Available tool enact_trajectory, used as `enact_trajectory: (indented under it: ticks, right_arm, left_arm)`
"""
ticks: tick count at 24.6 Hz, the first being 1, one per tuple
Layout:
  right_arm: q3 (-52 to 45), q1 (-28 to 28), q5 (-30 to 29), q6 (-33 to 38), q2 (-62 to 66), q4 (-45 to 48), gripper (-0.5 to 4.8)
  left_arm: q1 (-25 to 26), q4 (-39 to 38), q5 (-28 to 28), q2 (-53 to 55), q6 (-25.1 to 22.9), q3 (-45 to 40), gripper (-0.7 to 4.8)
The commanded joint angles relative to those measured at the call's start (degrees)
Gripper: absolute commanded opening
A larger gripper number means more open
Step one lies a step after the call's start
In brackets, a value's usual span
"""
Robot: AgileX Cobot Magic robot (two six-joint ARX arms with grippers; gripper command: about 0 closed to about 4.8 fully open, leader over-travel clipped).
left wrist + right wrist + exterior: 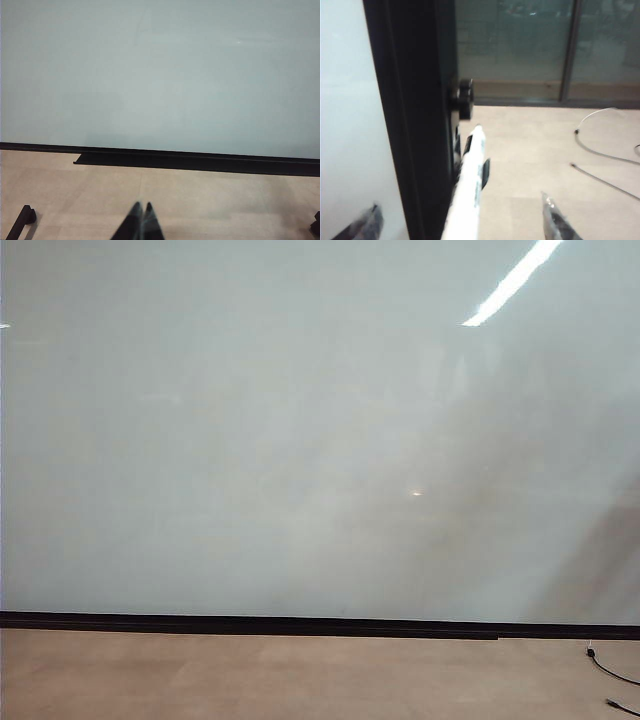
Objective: Pick up the pen on the shelf to the right of the whiteboard and write the letter A.
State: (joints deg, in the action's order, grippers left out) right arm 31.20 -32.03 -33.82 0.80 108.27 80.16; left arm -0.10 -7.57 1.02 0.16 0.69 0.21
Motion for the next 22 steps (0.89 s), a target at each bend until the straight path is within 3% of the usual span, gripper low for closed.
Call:
enact_trajectory:
  ticks: [1,7,22]
  right_arm:
    - [1.7,-0.02,-1.77,2.75,2.29,0.92,4.09]
    - [5.42,0.68,-2.21,3.52,4.63,0.92,4.02]
    - [7.13,1.2,-3.72,5.05,6.38,0.94,2.71]
  left_arm:
    - [0.0,0.35,0.28,0.02,-0.24,0.17,-0.05]
    - [0.0,0.35,0.28,0.02,-0.24,0.17,-0.05]
    - [0.0,0.35,0.28,0.02,-0.22,0.17,-0.04]
